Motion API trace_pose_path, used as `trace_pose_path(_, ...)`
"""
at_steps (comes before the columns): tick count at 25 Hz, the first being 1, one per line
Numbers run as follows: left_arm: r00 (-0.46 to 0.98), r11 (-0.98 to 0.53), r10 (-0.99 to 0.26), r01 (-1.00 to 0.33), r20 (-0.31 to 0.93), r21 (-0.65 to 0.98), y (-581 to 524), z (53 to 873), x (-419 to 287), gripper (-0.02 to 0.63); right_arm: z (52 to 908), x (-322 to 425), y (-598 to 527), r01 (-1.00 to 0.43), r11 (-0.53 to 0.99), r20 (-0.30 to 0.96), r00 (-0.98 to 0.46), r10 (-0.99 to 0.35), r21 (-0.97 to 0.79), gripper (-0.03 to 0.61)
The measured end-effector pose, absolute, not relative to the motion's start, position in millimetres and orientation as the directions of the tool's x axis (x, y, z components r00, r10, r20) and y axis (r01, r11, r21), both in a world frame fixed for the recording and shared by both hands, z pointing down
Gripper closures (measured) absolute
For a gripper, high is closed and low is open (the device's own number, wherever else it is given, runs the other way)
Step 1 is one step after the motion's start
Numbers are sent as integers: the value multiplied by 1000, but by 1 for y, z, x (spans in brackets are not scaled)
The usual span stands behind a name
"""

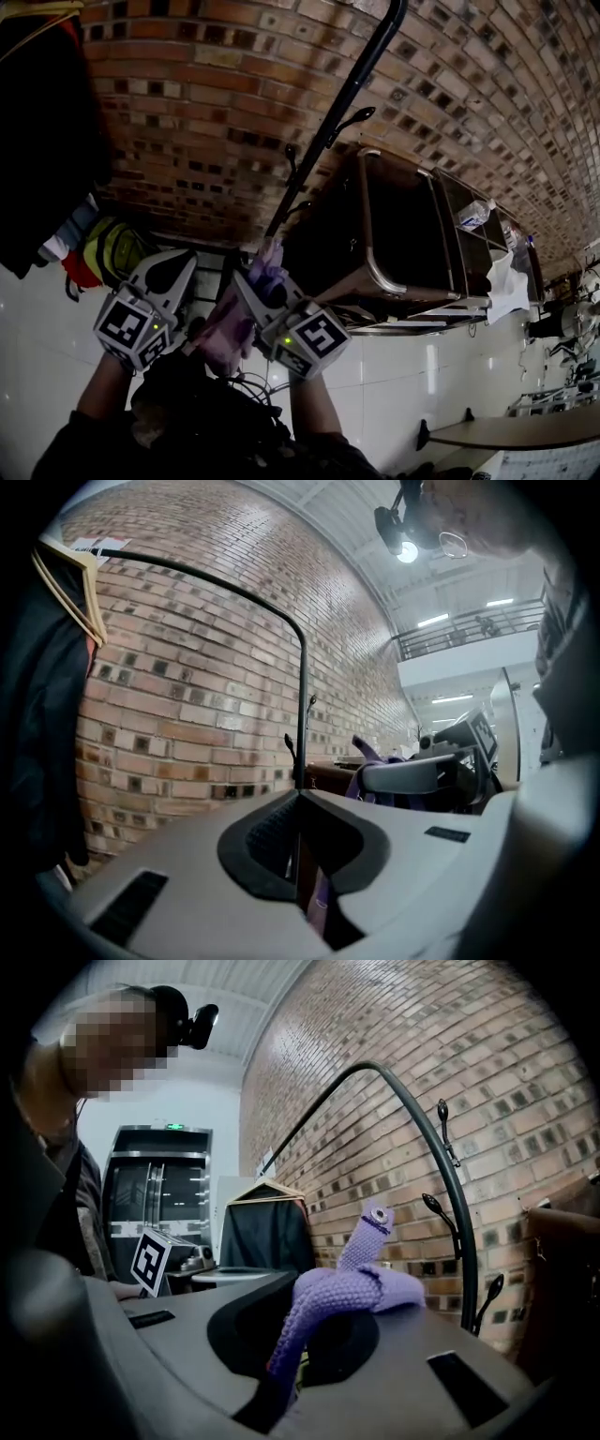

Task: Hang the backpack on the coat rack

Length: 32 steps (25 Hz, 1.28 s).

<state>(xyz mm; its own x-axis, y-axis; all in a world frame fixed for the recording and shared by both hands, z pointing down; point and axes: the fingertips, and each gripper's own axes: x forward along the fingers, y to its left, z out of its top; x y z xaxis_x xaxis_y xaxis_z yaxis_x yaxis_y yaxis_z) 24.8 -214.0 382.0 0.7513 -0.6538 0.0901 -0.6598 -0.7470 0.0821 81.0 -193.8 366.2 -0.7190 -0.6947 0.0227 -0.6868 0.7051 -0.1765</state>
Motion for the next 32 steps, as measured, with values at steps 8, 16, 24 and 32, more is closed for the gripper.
trace_pose_path(8, 774, -768, -625, -633, 100, 99, -298, 384, 27, 600, 342, 60, -275, -637, 750, 35, -766, -642, -179, 574)
trace_pose_path(16, 805, -801, -584, -592, 102, 86, -367, 381, 42, 600, 305, 61, -365, -621, 770, -35, -775, -632, -146, 574)
trace_pose_path(24, 843, -838, -533, -537, 68, 99, -430, 361, 56, 600, 281, 61, -430, -640, 760, -30, -763, -646, -111, 574)
trace_pose_path(32, 886, -882, -463, -465, 33, 81, -450, 345, 90, 600, 248, 105, -446, -716, 692, -66, -689, -722, -94, 575)
